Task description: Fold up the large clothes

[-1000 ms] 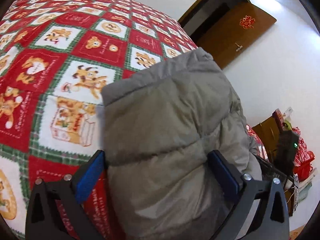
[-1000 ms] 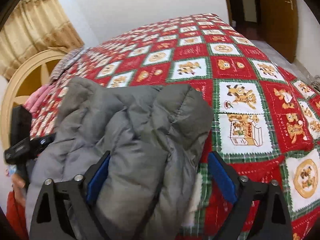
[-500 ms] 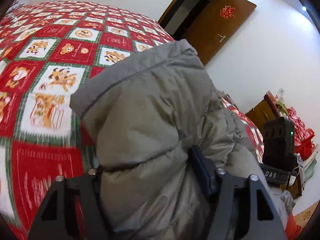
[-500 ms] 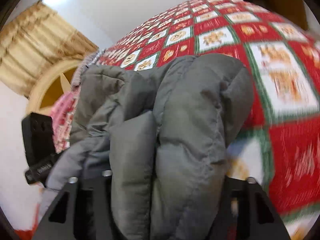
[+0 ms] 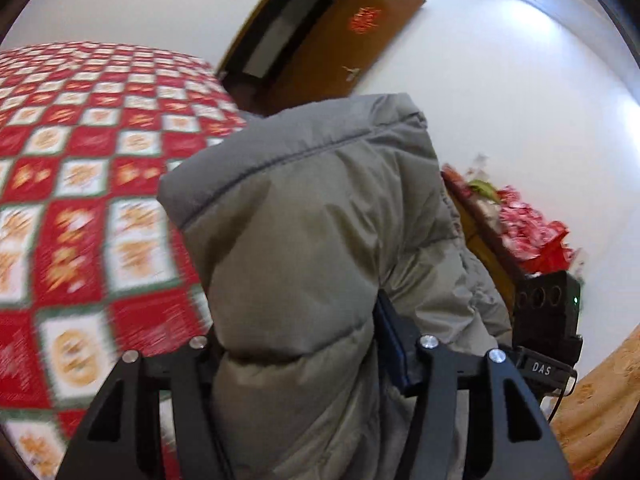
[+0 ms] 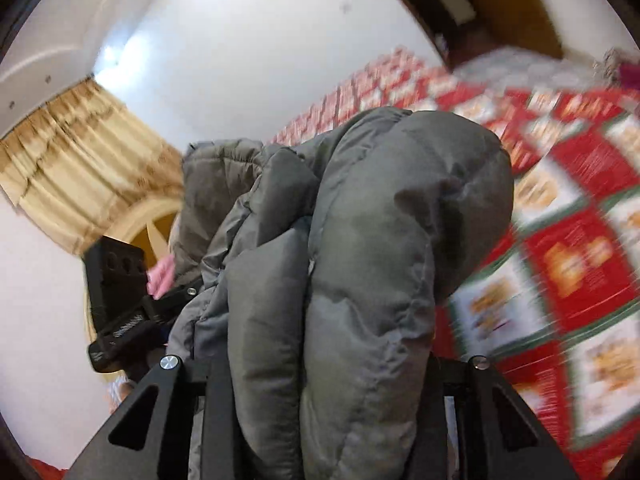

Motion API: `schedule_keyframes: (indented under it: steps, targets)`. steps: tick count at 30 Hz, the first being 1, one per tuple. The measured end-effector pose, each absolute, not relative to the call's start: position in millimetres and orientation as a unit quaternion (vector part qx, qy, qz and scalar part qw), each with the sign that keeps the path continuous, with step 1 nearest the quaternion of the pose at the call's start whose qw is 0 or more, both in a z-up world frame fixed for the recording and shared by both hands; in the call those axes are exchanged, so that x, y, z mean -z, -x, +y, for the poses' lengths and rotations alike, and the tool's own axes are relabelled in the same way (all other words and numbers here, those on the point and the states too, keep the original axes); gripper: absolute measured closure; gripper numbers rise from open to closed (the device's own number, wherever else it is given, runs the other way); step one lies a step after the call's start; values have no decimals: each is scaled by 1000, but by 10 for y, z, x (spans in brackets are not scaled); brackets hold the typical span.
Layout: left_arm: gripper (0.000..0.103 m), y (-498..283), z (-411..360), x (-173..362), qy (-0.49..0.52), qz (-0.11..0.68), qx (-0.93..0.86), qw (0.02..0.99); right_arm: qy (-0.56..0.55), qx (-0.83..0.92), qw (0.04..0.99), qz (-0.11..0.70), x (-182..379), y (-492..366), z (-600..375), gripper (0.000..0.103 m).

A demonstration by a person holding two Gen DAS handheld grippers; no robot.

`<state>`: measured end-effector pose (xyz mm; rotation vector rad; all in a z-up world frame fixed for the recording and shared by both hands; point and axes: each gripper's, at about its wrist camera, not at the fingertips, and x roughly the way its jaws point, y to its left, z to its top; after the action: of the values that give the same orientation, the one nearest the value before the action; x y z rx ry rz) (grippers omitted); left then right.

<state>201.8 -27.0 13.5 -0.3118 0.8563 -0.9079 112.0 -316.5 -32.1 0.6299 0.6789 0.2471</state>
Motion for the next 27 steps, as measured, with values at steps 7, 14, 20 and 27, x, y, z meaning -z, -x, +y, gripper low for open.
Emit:
schedule_keyframes:
  steps: [7,14,20,27]
  targets:
    - [44,-2493,-951,161,62,411,361,835,-257,-35,907,332,297,-1503,-3858,69]
    - [44,-3042,-1054,920,14,475,272,837,-233,5,894,384,1087,-2156,-4102,71]
    - [40,-3084,-1090,1014,-14,461,240,854,-225,7,892,392,1337,-2341,-4242,66]
    - [30,-2930,-1228,943,-62,431,231,870,-223,18,883,413,1080,-2166,-4394,55]
